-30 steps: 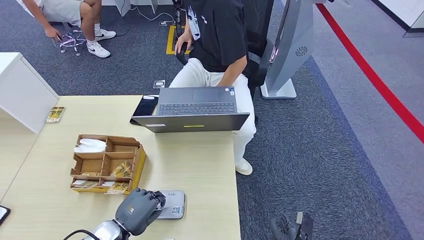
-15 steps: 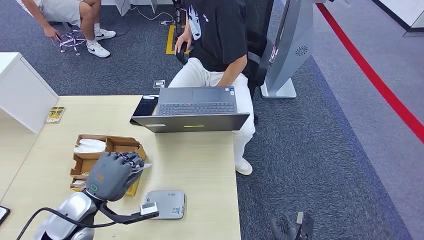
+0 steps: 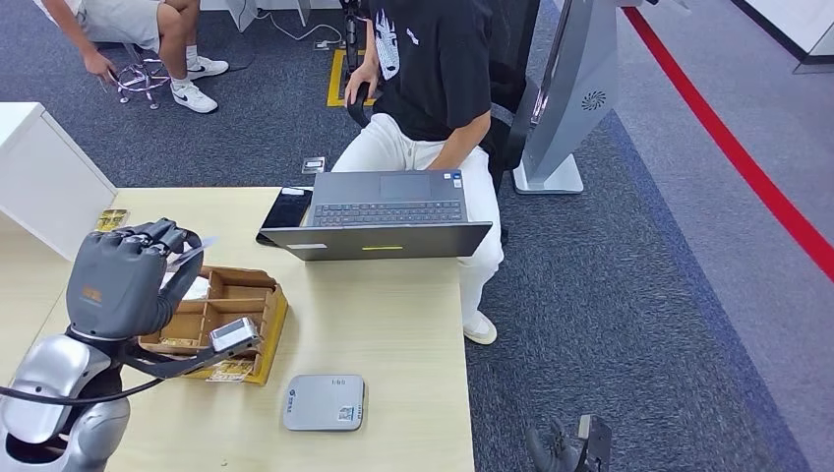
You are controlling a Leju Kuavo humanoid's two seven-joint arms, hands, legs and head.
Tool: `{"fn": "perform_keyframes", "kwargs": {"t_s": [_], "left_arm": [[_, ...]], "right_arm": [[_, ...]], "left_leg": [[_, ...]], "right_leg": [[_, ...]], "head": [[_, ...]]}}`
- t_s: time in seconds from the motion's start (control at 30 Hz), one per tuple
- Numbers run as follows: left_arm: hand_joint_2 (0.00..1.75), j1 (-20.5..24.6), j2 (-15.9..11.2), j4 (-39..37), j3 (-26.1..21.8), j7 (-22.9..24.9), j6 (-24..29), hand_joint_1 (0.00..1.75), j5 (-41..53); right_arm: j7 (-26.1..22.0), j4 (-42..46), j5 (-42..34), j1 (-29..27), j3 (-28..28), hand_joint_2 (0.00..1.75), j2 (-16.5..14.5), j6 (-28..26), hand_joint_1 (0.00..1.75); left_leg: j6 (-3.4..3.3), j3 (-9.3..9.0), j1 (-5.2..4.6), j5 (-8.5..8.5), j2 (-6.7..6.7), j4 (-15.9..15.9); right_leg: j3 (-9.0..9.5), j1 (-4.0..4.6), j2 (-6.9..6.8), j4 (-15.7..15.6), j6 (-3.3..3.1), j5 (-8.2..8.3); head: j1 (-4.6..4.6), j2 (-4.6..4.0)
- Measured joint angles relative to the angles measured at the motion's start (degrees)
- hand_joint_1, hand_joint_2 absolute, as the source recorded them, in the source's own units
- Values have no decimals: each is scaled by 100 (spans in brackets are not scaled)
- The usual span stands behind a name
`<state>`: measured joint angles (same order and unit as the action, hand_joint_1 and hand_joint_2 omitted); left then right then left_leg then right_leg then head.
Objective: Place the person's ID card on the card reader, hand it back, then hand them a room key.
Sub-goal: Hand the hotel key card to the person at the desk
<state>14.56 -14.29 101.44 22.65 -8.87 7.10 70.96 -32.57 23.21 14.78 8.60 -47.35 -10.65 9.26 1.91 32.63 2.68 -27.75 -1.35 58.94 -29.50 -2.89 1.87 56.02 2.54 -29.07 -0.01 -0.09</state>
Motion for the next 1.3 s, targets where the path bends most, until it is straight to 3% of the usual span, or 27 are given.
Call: {"fn": "perform_keyframes", "kwargs": {"t_s": [0.3,0.77,1.3], "left_arm": [[175,293,177,-235,-321,169,-220,175,167],[175,1496,382,-1793,-617,456,-867,175,418],[175,1780,548,-2314,-617,495,-889,175,457]], "right_arm": [[29,-1,73,11,88,175,-13,-4,0],[165,-78,188,181,430,175,-17,-113,0],[173,-138,186,213,548,175,-17,-138,0]], "left_leg": [[0,1,0,0,0,0],[-4,2,-1,9,1,2],[-4,5,-2,9,4,2]], "right_leg": [[-1,0,0,0,0,0],[1,-1,2,0,0,8],[5,-2,5,0,1,9]], "head": [[0,0],[1,0],[1,0]]}}
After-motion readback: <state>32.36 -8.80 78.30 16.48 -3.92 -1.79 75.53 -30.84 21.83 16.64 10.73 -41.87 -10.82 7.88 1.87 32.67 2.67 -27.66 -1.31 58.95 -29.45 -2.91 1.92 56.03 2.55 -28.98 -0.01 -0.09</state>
